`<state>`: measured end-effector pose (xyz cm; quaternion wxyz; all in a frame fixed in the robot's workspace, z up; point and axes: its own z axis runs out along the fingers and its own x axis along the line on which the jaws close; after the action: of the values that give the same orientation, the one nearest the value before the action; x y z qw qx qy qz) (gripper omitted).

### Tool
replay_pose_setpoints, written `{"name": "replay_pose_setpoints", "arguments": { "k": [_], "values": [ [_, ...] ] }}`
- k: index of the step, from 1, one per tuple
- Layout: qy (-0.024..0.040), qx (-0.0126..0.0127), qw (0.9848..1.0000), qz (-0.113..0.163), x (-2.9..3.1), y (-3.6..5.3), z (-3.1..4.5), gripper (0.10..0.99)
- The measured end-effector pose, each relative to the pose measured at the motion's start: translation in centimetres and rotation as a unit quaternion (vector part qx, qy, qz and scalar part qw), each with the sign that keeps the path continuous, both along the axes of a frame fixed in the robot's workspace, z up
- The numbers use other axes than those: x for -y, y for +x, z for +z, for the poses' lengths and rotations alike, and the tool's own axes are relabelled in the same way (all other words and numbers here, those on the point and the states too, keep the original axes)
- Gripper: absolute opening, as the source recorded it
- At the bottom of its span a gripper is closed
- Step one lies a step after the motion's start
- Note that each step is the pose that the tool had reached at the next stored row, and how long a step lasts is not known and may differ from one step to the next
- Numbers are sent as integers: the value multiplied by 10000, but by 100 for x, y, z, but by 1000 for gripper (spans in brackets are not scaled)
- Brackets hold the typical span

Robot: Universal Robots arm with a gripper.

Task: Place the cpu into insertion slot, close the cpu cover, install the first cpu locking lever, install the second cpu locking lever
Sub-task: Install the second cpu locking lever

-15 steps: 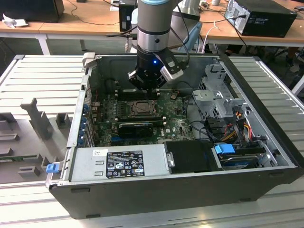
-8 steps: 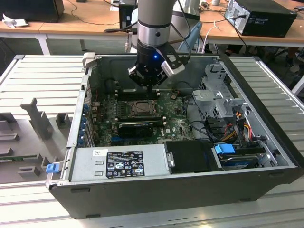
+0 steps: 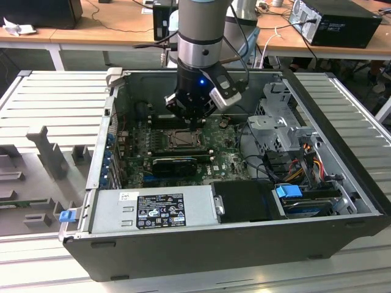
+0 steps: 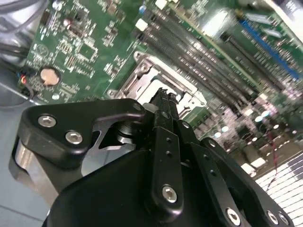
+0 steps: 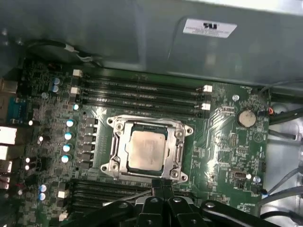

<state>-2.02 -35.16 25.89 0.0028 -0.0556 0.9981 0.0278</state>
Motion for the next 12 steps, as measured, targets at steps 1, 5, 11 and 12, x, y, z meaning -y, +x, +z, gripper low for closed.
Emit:
{"name": "replay_pose_setpoints", "arguments": {
  "k": [1, 5, 11, 12],
  "values": [
    [8, -41, 10000, -4, 2, 0, -3, 106],
    [25, -97, 9999, -17, 19, 0, -37, 106],
    [45, -97, 9999, -70, 128, 0, -141, 106],
    [76, -98, 9999, -70, 143, -1, -145, 106]
  ]
}}
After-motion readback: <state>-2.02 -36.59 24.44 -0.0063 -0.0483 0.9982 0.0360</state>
